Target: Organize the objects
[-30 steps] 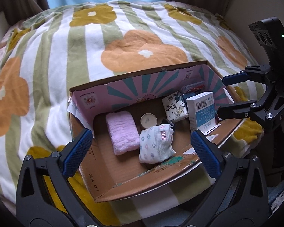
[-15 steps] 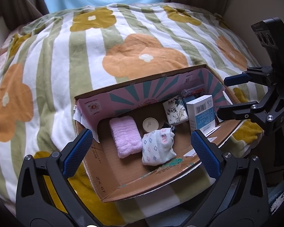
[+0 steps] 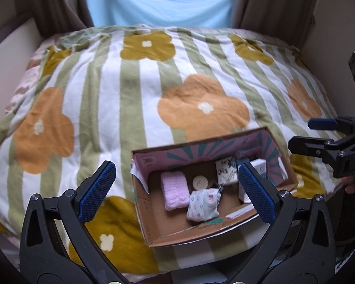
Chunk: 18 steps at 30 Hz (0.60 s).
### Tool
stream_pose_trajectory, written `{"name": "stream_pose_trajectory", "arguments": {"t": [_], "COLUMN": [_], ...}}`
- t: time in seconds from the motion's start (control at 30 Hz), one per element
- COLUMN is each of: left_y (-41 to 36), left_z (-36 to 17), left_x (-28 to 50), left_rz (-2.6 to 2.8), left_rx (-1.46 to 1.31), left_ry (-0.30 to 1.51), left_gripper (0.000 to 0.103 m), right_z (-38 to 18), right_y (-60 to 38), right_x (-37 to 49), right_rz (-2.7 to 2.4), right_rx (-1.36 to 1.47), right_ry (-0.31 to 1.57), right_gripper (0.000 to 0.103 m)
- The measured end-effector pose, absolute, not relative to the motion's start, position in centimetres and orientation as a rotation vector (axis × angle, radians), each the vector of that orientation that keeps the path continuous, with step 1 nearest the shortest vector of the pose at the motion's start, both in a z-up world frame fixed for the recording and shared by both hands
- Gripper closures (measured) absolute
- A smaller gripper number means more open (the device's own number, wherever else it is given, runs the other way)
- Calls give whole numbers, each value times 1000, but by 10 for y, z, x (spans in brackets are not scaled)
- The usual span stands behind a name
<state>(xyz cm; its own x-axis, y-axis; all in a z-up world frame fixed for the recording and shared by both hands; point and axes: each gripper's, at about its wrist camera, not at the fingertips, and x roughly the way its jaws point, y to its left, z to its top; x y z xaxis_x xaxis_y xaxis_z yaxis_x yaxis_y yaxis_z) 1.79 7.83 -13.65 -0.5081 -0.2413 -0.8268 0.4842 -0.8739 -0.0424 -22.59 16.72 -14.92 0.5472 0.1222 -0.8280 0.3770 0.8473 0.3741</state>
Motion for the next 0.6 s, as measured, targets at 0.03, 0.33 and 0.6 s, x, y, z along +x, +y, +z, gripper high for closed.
{"name": "stream_pose_trajectory", "arguments": {"t": [0.03, 0.33, 0.6], "left_y": [77, 62, 45], "left_z": [-130, -85, -71], "left_x": [17, 17, 10], "left_rz": [-2374, -2323, -2305], "left_rx": [1232, 1119, 1067], "left_ry": [378, 366, 371], "left_gripper": [0, 0, 0], "right_z": [-143, -99, -81], "right_y": [166, 150, 135], "right_x": [-226, -229, -220], "right_rz": [-174, -309, -389], "right_rx": [565, 590, 566], "right_ry": [987, 904, 863], "right_gripper": [0, 0, 0]}}
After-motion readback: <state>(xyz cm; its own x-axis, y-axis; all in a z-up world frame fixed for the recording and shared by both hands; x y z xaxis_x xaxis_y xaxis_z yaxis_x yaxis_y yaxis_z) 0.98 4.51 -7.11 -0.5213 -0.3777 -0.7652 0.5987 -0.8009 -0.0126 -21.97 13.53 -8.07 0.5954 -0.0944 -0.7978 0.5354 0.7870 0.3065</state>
